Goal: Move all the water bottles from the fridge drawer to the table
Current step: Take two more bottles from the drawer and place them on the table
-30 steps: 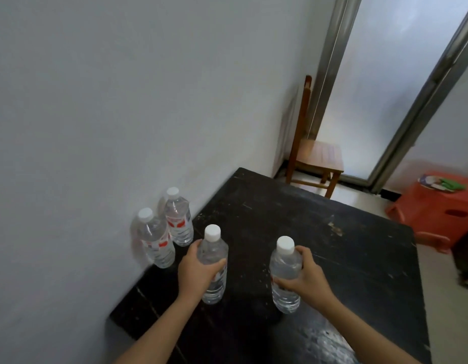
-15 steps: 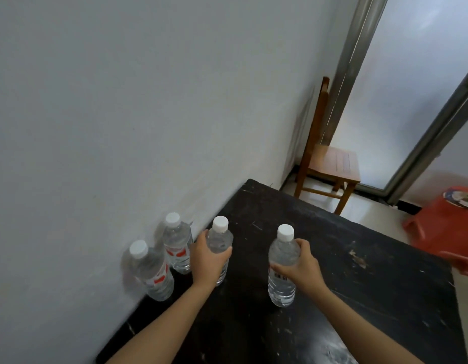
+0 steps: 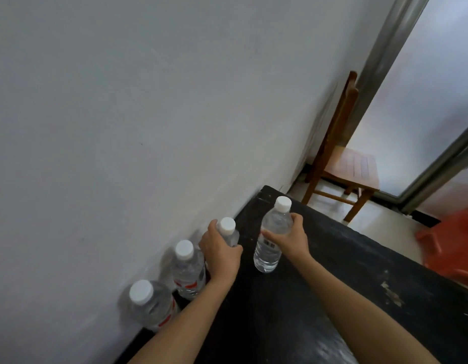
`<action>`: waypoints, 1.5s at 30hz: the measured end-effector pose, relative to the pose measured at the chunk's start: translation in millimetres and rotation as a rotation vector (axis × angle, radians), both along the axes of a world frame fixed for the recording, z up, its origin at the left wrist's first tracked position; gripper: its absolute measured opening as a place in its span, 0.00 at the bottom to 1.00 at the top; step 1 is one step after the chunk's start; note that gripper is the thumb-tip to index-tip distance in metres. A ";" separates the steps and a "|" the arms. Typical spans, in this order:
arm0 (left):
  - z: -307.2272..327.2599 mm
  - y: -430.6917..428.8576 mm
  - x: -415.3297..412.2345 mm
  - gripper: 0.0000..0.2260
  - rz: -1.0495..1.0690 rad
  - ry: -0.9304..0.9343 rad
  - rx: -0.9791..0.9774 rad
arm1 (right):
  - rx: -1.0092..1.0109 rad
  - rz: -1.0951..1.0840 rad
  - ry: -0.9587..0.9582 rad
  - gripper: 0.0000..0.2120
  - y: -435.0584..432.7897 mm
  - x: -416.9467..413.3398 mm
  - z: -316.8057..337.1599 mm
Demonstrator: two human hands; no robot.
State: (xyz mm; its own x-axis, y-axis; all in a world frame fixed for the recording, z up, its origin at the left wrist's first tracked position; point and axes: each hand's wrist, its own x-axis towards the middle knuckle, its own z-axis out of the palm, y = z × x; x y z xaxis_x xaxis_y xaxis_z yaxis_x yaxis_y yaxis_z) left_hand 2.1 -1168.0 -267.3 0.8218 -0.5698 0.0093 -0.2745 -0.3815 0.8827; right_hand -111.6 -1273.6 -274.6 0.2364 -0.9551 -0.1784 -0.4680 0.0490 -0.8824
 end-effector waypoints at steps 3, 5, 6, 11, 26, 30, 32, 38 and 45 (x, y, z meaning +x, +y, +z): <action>0.5 -3.1 2.5 0.27 0.050 0.008 -0.018 | 0.004 0.050 -0.006 0.37 -13.7 23.3 -6.1; -1.1 -5.0 5.3 0.26 0.076 0.019 0.001 | 0.026 0.082 -0.029 0.37 -21.3 39.0 -8.8; -0.2 -5.4 5.9 0.25 0.089 0.027 0.001 | 0.037 0.097 -0.046 0.38 -23.6 44.9 -8.0; 7.9 -8.2 5.2 0.20 0.164 -0.052 -0.020 | 0.072 0.169 -0.138 0.38 -28.3 70.0 -6.0; 42.5 -0.7 38.8 0.16 -0.287 -0.413 0.466 | 0.064 0.240 -0.130 0.37 -20.6 86.9 -26.0; 48.1 -7.3 46.4 0.12 -0.346 -0.453 0.501 | 0.102 0.336 -0.178 0.40 -18.6 84.4 -24.1; 50.4 -8.9 50.4 0.10 -0.357 -0.482 0.519 | 0.113 0.421 -0.174 0.42 -19.1 84.0 -21.0; 52.9 -2.6 55.1 0.09 -0.371 -0.555 0.539 | 0.119 0.390 -0.107 0.37 -21.7 80.4 -20.1; 57.3 0.1 58.3 0.08 -0.406 -0.595 0.604 | 0.047 0.335 -0.097 0.36 -11.5 95.8 -24.7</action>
